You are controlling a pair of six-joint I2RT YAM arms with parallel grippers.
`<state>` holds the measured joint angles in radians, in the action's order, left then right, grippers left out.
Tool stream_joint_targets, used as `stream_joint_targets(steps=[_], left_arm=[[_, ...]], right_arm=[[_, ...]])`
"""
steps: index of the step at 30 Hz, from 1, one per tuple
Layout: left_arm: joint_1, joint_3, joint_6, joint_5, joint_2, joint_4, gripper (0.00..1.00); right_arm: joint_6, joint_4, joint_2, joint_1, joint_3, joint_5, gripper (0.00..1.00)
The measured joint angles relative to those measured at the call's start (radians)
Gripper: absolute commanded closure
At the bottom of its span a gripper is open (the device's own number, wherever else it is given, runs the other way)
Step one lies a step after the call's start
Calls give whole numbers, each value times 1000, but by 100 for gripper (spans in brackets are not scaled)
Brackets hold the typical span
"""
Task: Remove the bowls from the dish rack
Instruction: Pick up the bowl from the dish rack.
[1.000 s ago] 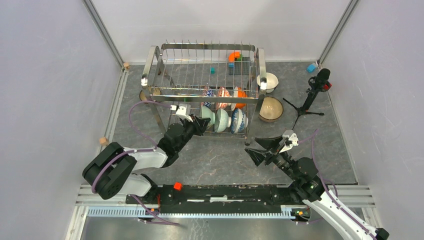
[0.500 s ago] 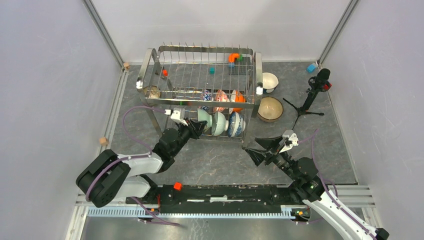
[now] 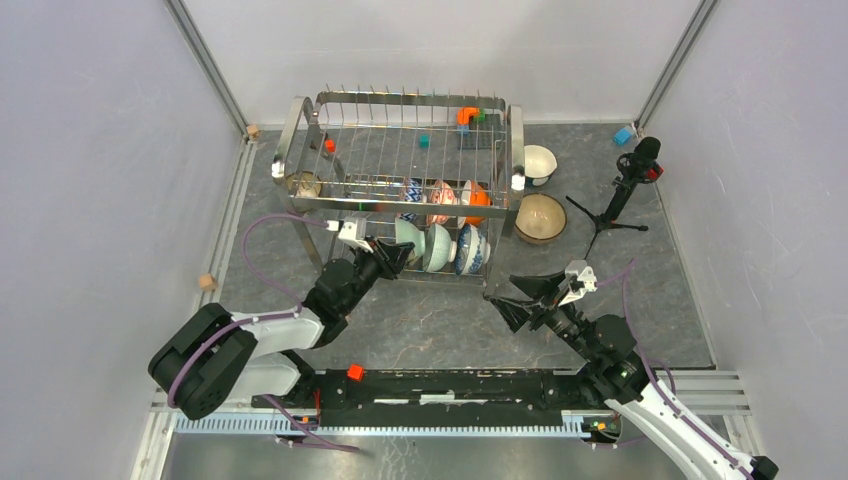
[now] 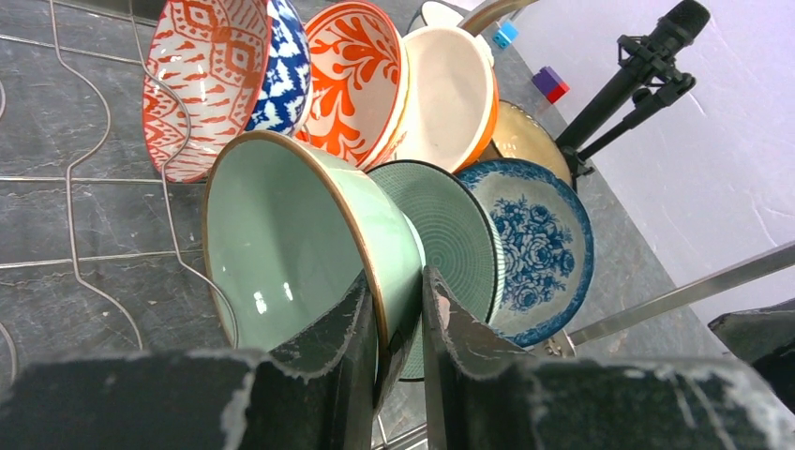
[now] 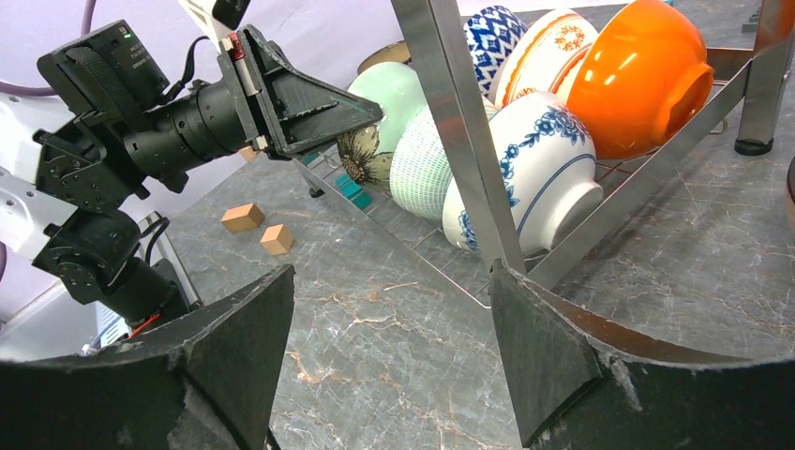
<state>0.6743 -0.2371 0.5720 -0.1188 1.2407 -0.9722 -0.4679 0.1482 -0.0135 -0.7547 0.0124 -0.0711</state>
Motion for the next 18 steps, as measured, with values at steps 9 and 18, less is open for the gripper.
stream_joint_targets(steps=[9,18], left_arm=[[-30,7,68,77,0,-33,98],[-73,6,124,141,-58,-10,98]], right_arm=[[0,4,0,0,0,-1,15],[0,24,2,0,0,-1,14]])
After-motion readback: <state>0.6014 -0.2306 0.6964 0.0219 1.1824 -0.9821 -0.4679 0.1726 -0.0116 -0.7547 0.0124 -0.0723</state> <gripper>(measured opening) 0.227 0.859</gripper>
